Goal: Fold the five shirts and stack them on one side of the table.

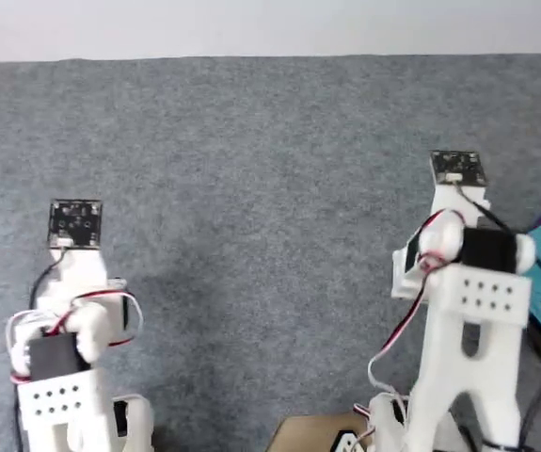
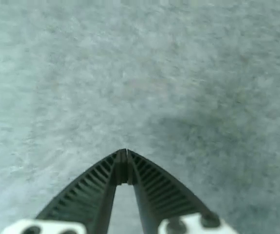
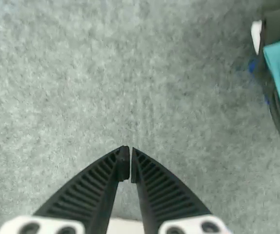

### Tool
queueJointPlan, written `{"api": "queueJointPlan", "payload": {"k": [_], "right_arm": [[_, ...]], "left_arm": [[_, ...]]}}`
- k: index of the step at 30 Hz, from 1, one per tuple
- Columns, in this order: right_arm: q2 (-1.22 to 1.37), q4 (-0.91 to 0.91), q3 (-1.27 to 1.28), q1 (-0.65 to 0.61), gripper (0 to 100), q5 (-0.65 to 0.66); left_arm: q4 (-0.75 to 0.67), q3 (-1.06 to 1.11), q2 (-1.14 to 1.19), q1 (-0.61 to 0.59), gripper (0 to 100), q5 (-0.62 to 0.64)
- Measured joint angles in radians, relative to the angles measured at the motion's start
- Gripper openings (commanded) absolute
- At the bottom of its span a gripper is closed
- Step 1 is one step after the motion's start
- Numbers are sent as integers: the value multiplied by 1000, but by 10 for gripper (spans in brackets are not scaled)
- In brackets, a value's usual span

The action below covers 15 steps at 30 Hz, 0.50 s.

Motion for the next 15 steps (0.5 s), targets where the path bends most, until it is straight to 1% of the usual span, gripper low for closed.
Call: {"api": "queueJointPlan", "payload": {"k": [3, 6, 12, 15], "right_arm": [[-92, -84, 91, -21, 9, -17], [-204, -215, 232, -37, 9, -74], [-477, -465, 598, -83, 9, -94], [-631, -537, 760, -95, 9, -94]], "left_arm": [[-15, 46, -18, 83, 9, 18], [-61, 83, -20, 144, 9, 21], [-198, 222, -23, 167, 9, 21], [-233, 255, -23, 167, 9, 21]]}}
